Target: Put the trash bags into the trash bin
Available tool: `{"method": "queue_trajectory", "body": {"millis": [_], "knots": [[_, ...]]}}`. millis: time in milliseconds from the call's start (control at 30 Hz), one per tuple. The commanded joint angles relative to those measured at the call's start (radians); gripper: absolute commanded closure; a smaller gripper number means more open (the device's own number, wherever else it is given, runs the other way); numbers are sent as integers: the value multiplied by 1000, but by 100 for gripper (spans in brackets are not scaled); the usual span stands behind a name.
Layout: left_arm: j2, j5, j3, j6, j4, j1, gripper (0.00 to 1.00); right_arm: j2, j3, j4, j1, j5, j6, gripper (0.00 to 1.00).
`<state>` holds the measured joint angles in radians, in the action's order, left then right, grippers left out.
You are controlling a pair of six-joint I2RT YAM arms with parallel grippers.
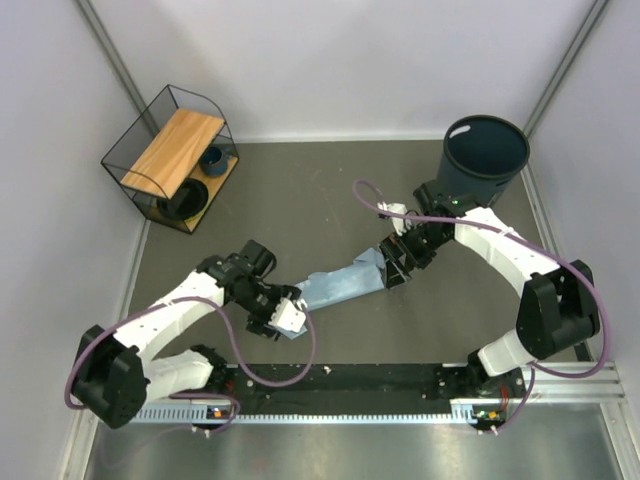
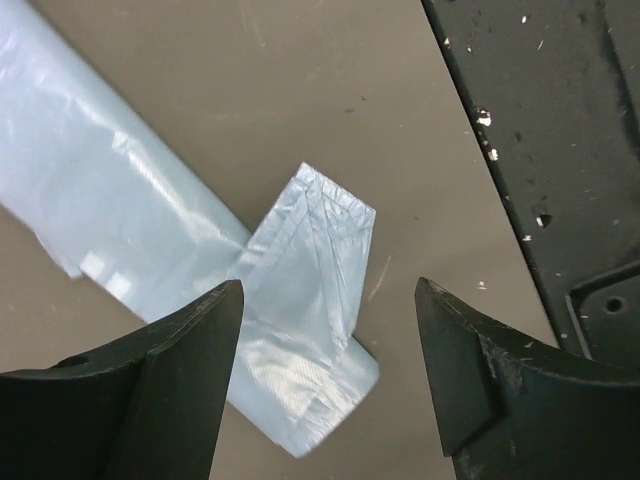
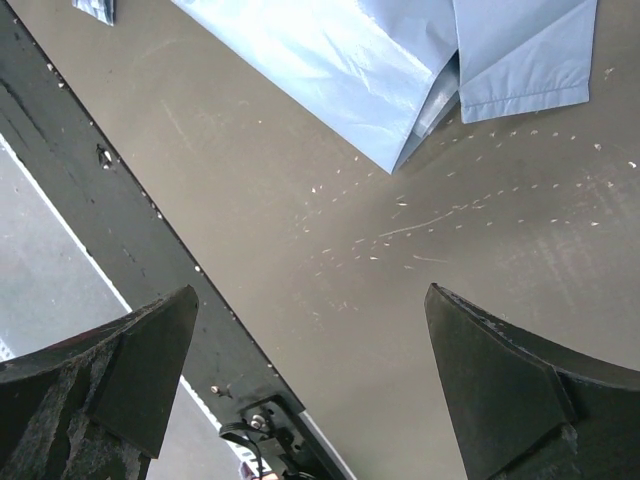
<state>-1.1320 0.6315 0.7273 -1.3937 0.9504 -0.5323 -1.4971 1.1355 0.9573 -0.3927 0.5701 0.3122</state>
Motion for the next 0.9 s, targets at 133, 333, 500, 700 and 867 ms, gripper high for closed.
{"method": "queue_trajectory", "body": {"millis": [133,333,500,700,867], "knots": [[-47,-114,-71,-85,-219,-173,24,14,7,-5,11,36,-10,1],[-176,-171,-83,-184,-239,-204,23,14,9,4,15,36,-4,1],[-258,-217,-69,-220,-220,-215,30,9,12,9,18,34,-2,1],[-338,-217,50,-165,-136,-216,85,8,23,9,22,30,-2,1],[-263,-185,174,-96,-82,-215,100,8,33,8,29,33,-2,1]]}}
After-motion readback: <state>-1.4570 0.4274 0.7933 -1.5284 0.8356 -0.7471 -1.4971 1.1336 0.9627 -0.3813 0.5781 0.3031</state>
